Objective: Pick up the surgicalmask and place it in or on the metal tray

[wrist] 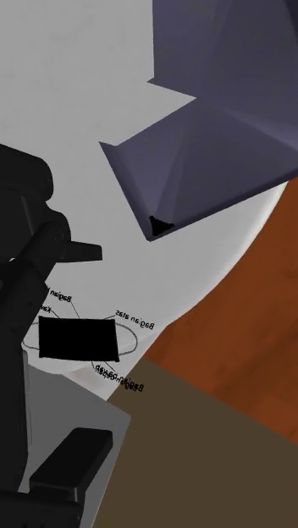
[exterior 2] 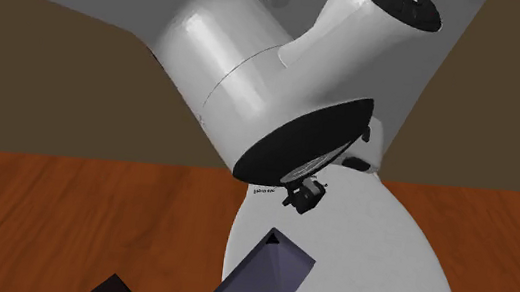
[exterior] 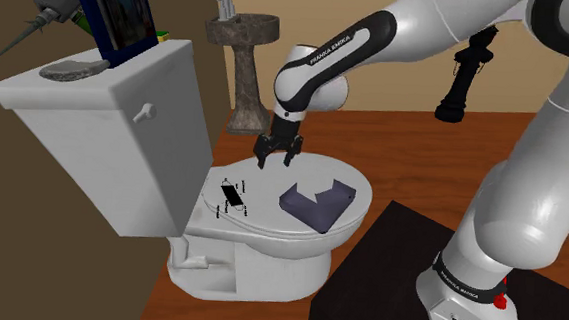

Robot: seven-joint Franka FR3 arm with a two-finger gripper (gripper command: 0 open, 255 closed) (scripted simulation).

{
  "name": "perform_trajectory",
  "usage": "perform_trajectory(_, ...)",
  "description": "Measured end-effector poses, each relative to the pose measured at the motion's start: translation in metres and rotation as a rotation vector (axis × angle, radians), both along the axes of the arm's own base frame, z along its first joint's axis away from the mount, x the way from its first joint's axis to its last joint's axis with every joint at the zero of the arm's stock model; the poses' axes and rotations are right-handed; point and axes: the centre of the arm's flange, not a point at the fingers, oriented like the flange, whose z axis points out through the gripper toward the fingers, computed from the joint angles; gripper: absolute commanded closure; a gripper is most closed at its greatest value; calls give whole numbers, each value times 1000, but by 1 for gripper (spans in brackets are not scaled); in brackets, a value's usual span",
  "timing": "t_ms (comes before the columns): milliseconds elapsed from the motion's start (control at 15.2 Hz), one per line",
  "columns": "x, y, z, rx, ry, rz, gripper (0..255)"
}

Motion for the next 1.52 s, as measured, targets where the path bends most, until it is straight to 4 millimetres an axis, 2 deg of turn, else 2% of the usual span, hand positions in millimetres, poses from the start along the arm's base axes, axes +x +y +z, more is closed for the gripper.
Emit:
perform_trajectory(330,42,12,-52,42,-4,-31,0)
perform_trajectory(924,116,33,-133,117,-9,-85,0)
perform_trajectory(1386,130,46,-172,125,-10,-91,0)
perform_trajectory(1518,131,50,-177,125,-10,-92,0)
